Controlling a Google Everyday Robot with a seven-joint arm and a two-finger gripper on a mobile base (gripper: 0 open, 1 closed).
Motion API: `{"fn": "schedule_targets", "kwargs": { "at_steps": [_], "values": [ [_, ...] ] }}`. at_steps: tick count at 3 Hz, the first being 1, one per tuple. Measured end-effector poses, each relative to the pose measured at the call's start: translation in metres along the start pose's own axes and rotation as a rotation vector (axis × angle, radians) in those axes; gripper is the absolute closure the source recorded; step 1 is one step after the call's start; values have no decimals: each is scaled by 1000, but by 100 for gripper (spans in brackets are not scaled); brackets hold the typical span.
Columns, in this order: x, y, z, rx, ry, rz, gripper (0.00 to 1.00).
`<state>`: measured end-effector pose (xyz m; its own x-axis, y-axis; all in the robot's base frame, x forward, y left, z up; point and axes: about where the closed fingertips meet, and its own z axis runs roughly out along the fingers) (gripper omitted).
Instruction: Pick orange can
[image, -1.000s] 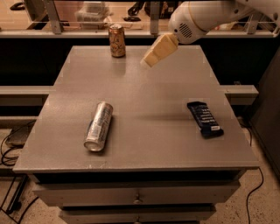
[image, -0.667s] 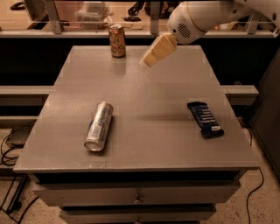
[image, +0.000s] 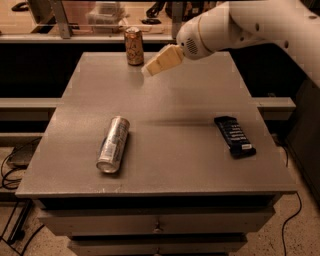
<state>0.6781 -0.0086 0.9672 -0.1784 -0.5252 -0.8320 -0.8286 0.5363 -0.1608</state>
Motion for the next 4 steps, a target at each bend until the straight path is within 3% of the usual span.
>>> {"fn": "schedule_targets", "kwargs": {
  "at_steps": [1, 2, 3, 4],
  "values": [
    [-1, -11, 35, 27, -70, 59, 0],
    [22, -51, 87, 82, -155, 190, 0],
    [22, -51, 87, 82, -155, 190, 0],
    [7, -52, 107, 85, -199, 183, 0]
  ]
}}
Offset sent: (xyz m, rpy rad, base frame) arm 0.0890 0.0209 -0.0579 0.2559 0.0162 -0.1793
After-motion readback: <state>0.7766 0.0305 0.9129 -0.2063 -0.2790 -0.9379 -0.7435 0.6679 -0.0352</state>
